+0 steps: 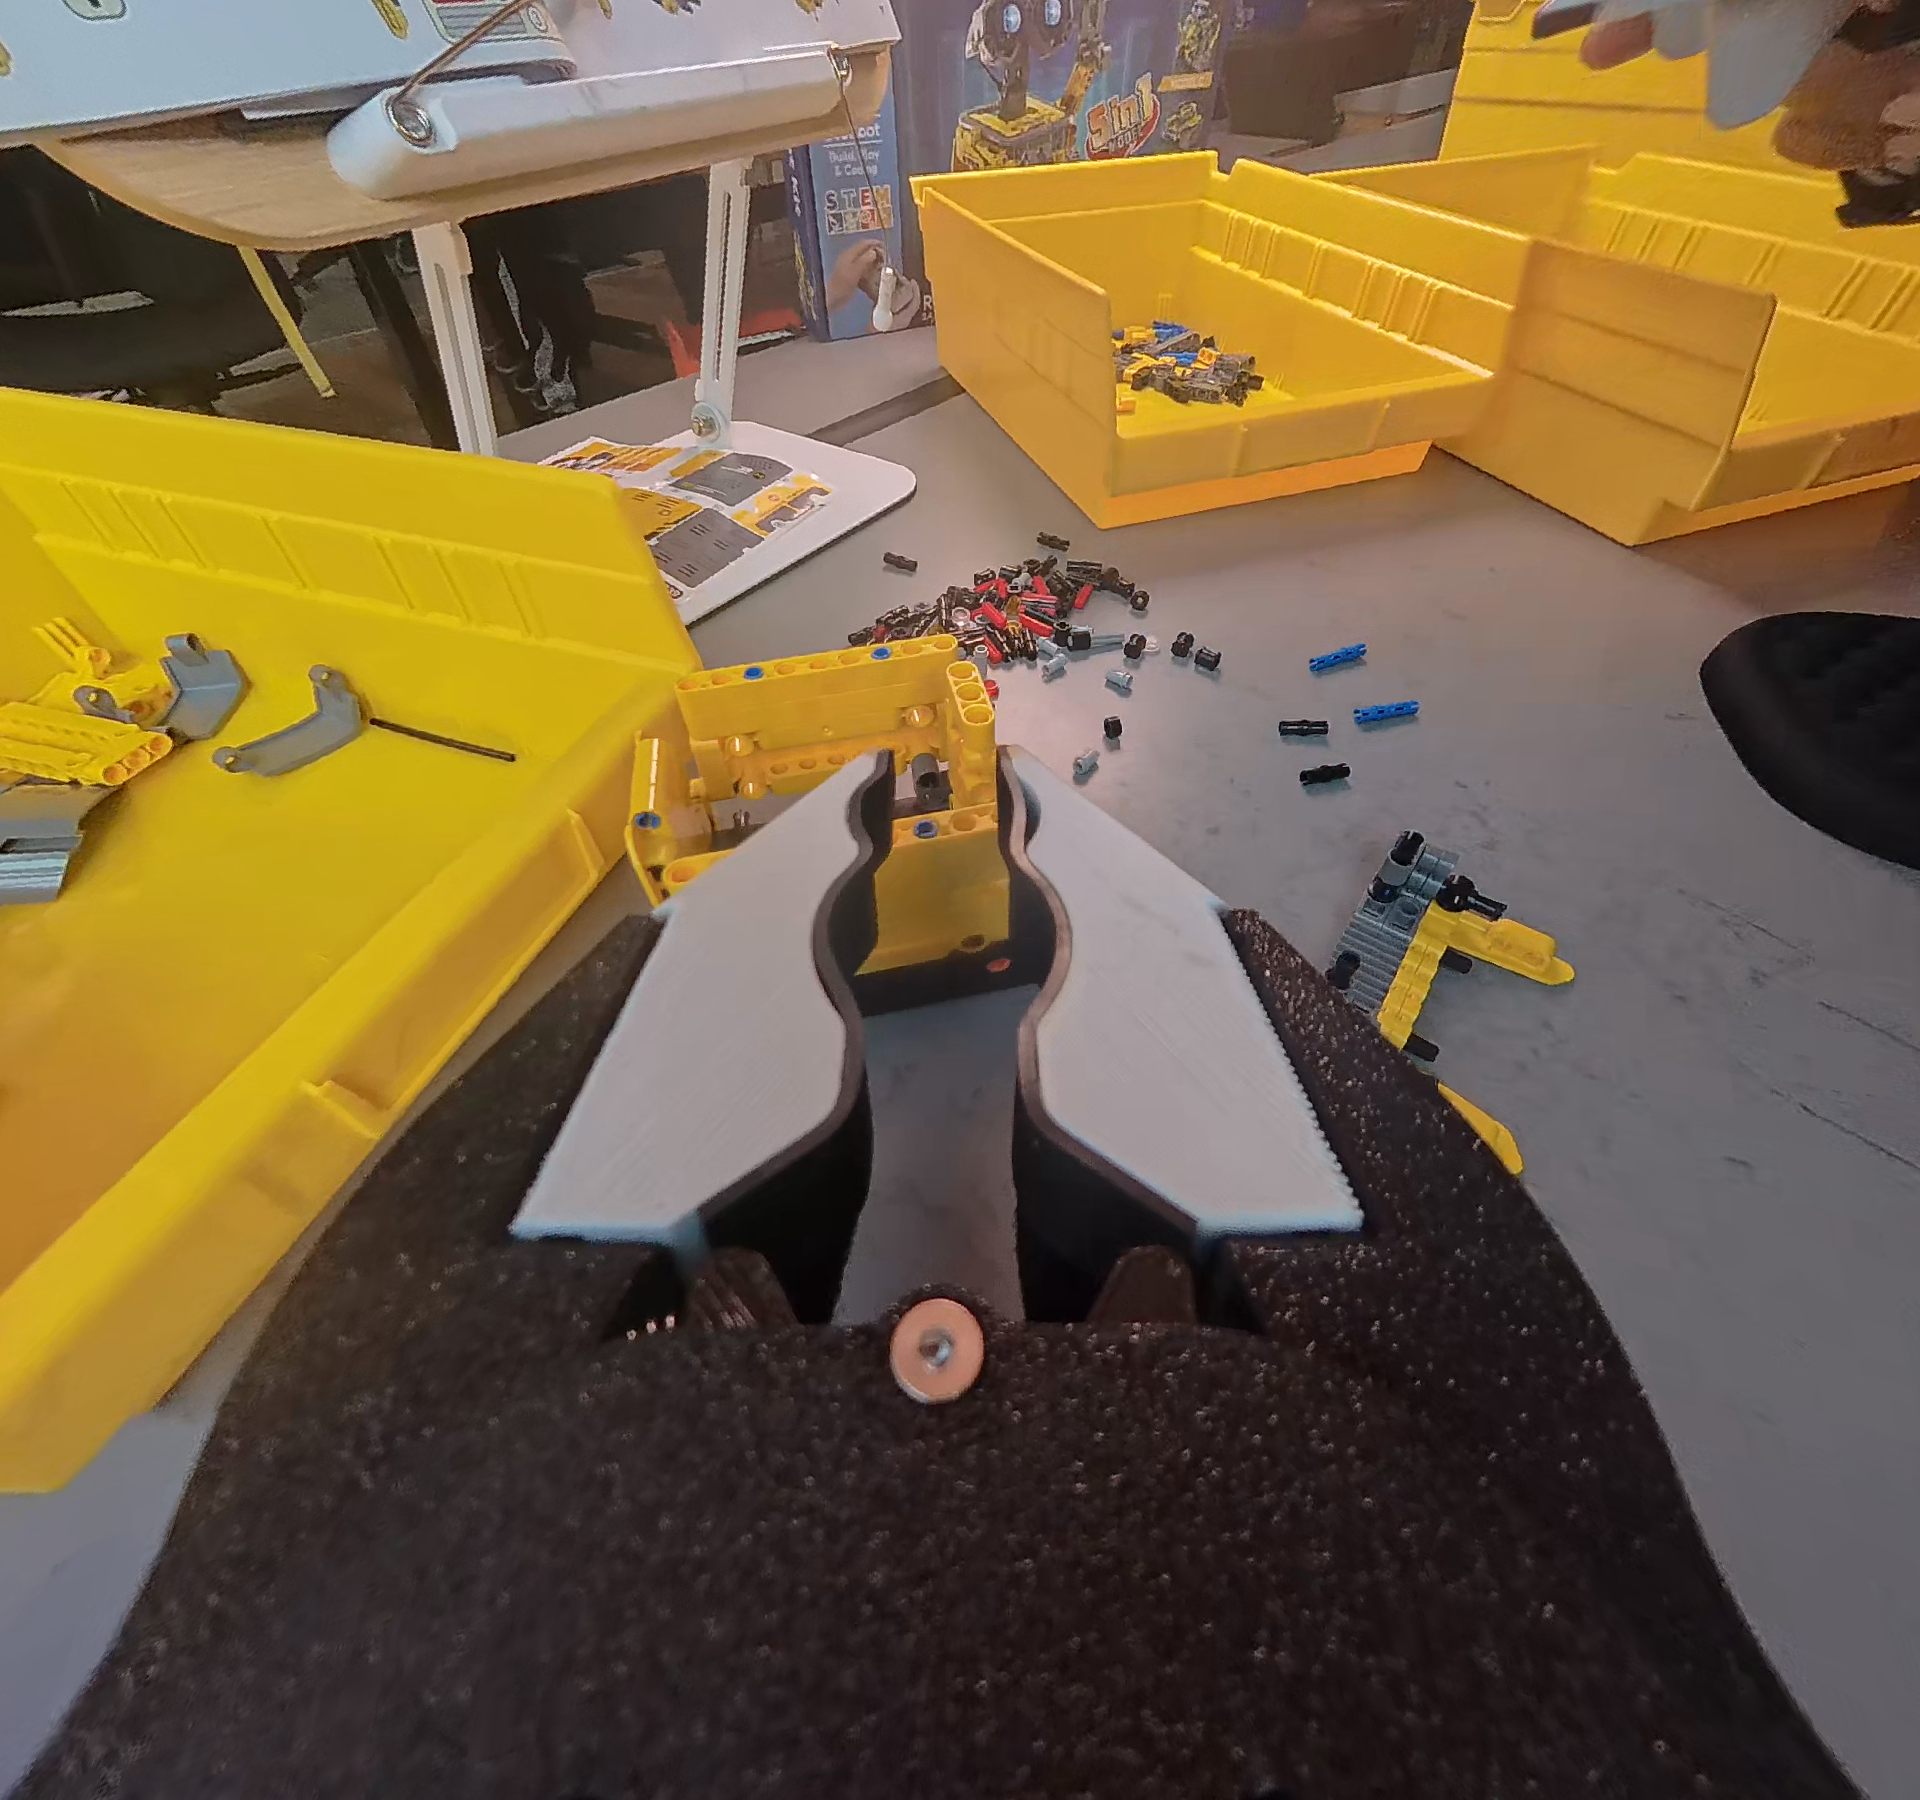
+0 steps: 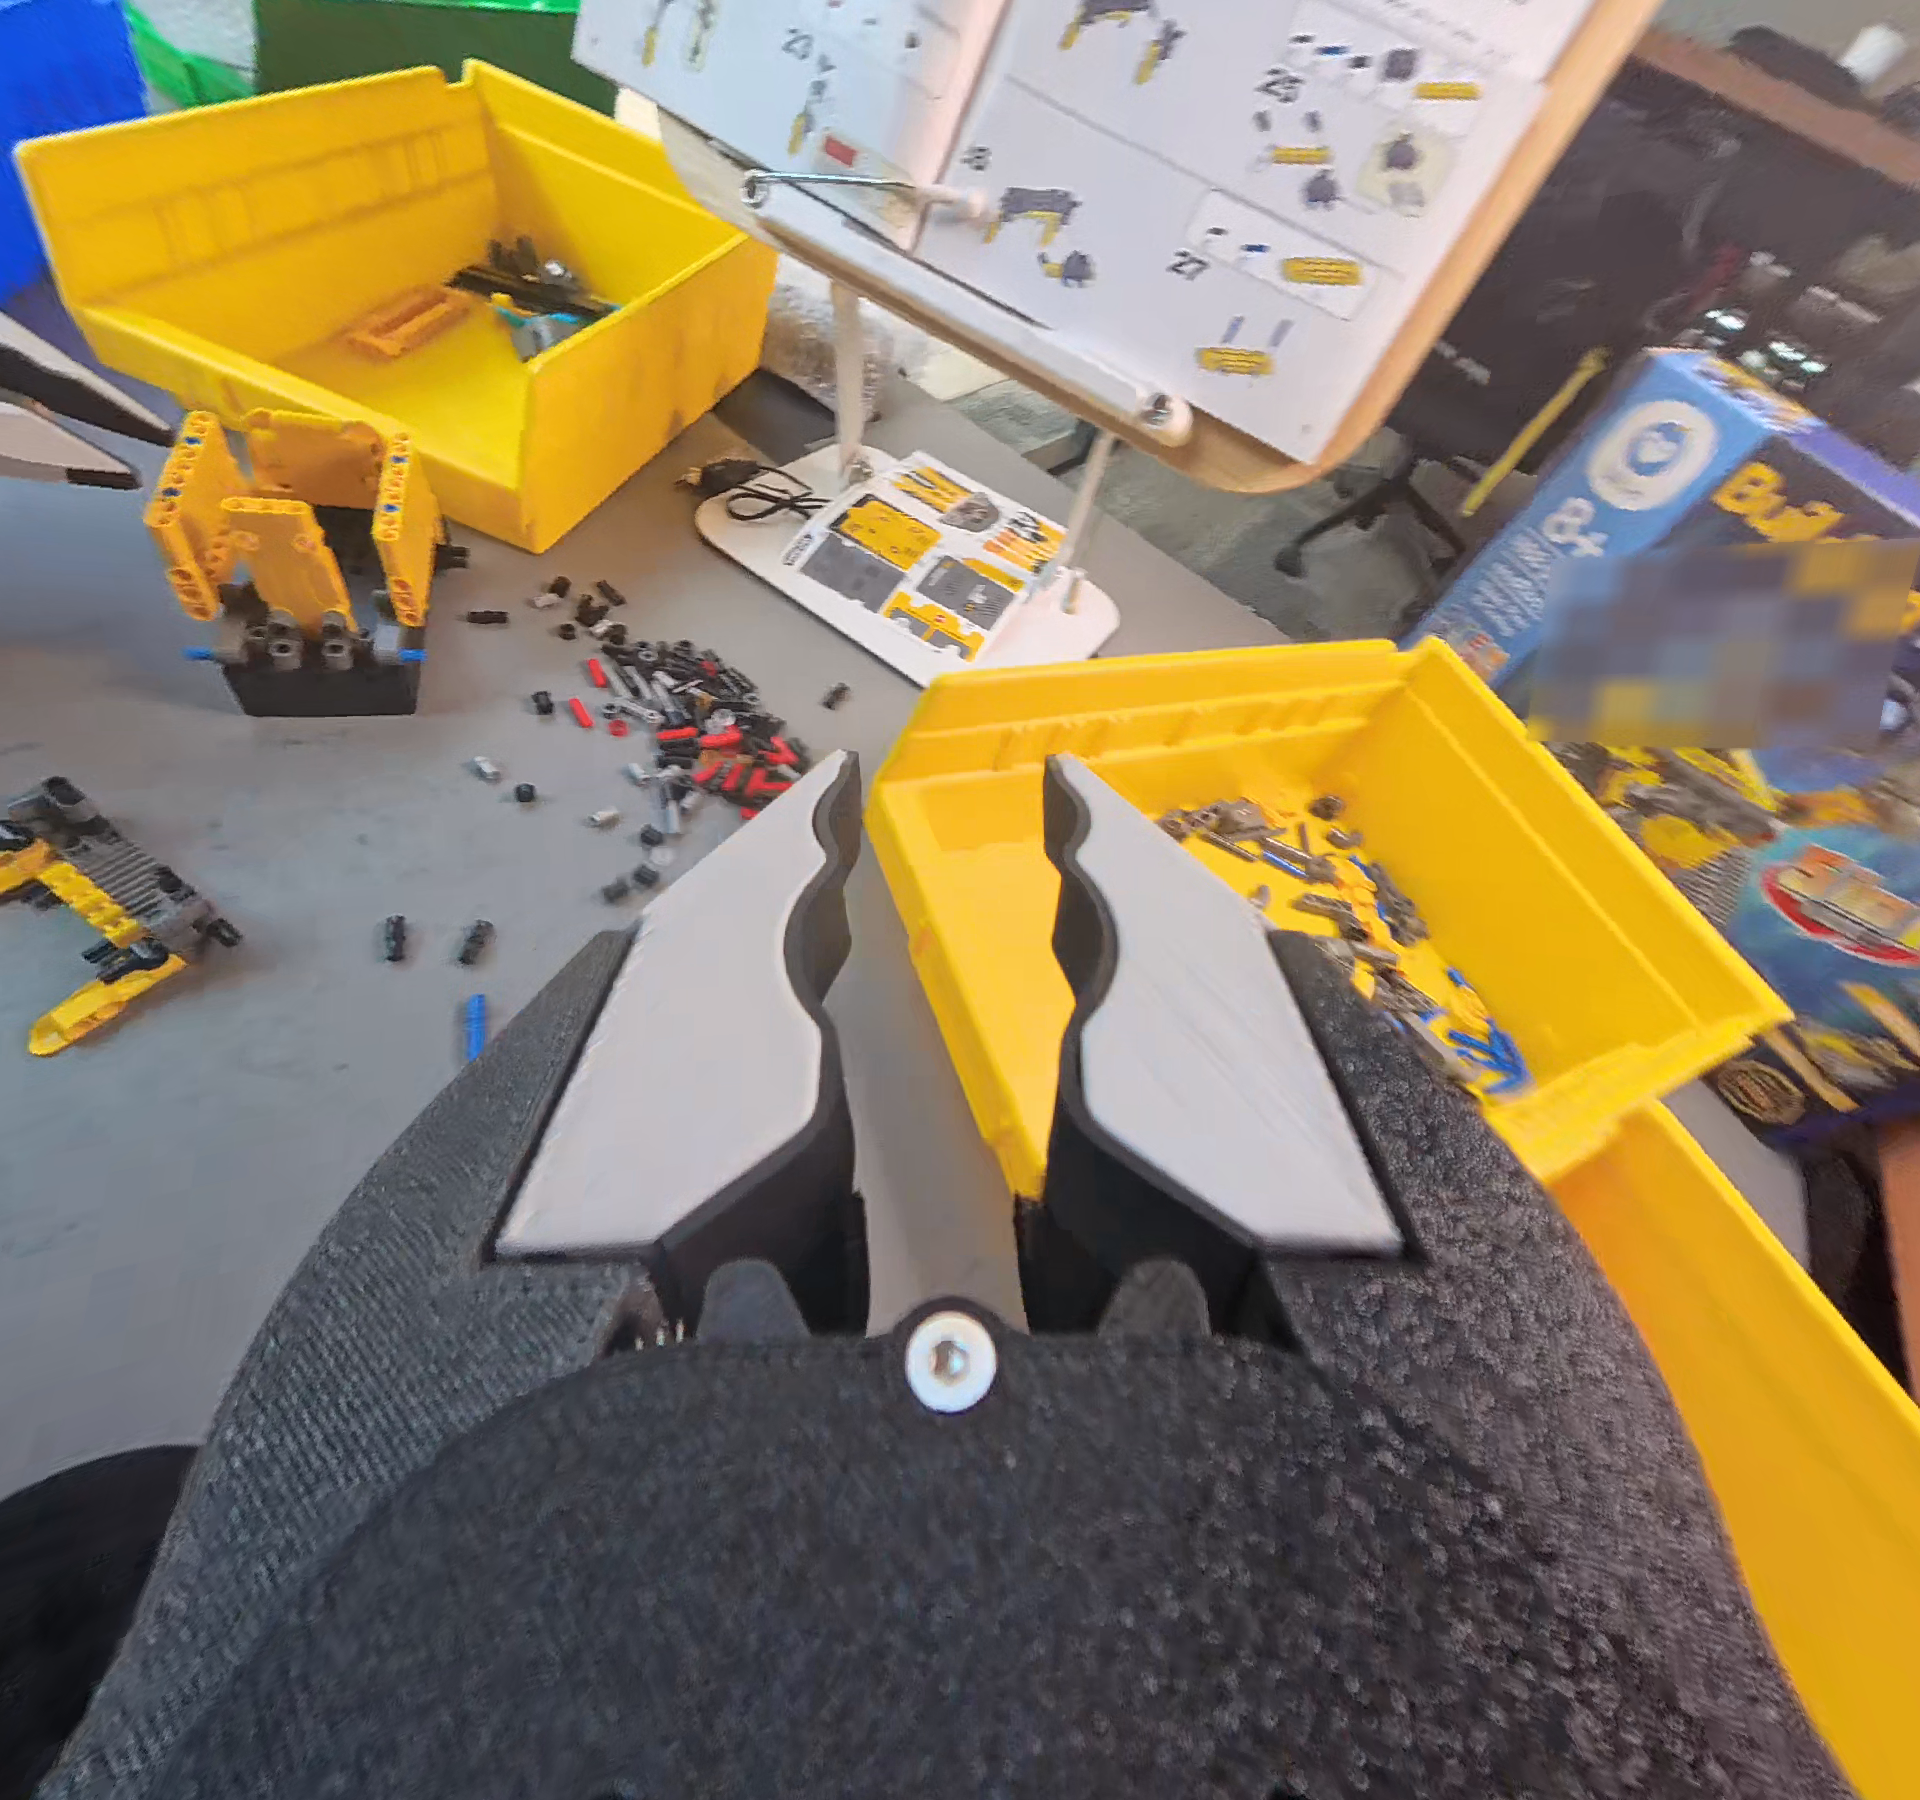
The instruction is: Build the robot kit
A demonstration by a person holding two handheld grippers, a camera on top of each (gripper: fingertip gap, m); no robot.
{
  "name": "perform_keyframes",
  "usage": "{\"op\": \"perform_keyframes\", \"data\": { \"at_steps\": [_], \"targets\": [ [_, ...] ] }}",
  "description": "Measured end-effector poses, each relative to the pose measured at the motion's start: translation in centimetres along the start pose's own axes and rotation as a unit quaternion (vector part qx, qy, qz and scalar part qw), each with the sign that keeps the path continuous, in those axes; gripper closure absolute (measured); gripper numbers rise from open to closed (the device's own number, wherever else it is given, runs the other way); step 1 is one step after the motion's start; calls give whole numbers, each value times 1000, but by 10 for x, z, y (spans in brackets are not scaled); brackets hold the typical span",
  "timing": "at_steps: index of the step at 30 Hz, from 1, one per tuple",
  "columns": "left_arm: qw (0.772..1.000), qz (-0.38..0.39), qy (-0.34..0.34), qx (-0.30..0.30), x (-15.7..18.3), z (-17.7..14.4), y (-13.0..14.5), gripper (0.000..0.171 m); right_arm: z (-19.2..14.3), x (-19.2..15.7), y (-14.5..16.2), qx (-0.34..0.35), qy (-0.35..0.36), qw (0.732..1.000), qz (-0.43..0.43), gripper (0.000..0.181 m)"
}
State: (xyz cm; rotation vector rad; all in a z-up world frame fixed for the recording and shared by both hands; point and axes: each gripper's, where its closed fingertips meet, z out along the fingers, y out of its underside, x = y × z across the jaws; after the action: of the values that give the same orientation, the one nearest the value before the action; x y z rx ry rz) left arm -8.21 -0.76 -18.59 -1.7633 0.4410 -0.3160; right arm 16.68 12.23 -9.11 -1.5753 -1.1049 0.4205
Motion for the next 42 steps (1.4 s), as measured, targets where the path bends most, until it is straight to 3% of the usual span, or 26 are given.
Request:
{"op": "perform_keyframes", "data": {
  "at_steps": [5, 9, 15, 21, 24, 31, 35, 42],
  "targets": [
    [1000, 6, 5, -15, 6, 6, 7, 154, -73, 77, 36, -22, 131, 990, 39, 153],
    [1000, 16, 1, -15, 8, 8, 6, 154, -113, 130, 88, -95, 193, 975, 62, 154],
    [999, 36, -13, -21, 9, 10, 8, 154, -129, 175, 157, -225, 177, 957, 42, 155],
    [998, 52, -28, -31, 8, 12, 11, 154, -110, 194, 194, -332, 107, 937, -29, 155],
    [997, 57, -36, -34, 7, 13, 12, 153, -90, 181, 204, -354, 24, 934, -45, 156],
    [996, 60, -53, -30, 4, 11, 11, 153, -53, 109, 217, -366, -188, 906, -99, 156],
    [997, 53, -54, -29, 2, 11, 11, 153, -36, 75, 210, -343, -234, 902, -122, 156],
    [997, 48, -52, -29, 1, 11, 11, 152, -25, 59, 219, -343, -255, 899, -97, 158]
  ]
}}
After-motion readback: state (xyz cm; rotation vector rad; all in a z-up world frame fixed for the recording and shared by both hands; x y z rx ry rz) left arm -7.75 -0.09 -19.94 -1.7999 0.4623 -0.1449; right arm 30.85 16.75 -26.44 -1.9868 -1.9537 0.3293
